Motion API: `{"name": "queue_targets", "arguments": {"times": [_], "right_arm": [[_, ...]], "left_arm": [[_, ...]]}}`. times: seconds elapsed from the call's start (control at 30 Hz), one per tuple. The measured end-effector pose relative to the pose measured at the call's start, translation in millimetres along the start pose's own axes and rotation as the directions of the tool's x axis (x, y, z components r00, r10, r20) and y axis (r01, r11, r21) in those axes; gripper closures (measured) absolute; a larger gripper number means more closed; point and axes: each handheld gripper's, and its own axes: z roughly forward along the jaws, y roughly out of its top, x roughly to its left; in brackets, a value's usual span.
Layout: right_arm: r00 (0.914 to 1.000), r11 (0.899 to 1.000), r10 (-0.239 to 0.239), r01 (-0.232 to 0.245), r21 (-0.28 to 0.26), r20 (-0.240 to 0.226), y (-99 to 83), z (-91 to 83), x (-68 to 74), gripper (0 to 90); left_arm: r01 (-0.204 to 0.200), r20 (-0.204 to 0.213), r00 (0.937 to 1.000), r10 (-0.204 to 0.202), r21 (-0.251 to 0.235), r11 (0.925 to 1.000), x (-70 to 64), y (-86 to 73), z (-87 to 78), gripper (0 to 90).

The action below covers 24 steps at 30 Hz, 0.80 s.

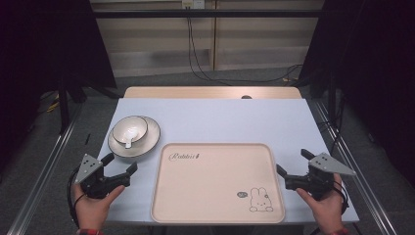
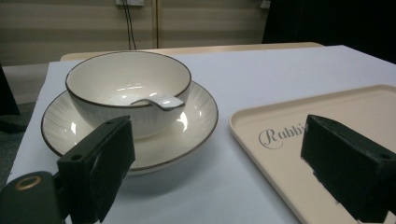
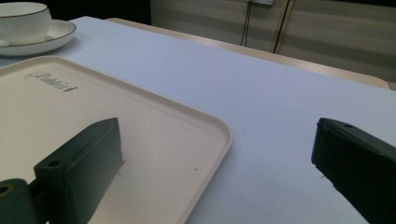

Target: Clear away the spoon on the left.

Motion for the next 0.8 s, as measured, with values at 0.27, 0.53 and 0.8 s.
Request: {"name": "queue_targets", "arguments": {"times": [0.27, 0.53, 0.8], "right_arm": [[0.9992, 0.999, 0.040, -0.040, -0.002, 0.006, -6.2, -2.4, -2.8, 2.3], [0.9999, 1.000, 0.010, -0.010, -0.008, 0.002, -7.4, -4.2, 1.4, 2.5], [1.0000, 1.000, 0.000, 0.000, 0.015, 0.006, -11.4, -7.7, 3.8, 2.3]], "left_arm": [[0.002, -0.039, 0.9993, -0.002, 0.010, 0.9999, 2.0, -1.4, 8.5, 11.9], [-0.010, -0.106, 0.9943, 0.014, 0.030, 0.9995, 6.2, -2.3, 15.5, 16.2], [-0.007, -0.161, 0.9868, 0.012, 0.032, 0.9995, 9.7, -2.3, 25.4, 26.2]]}}
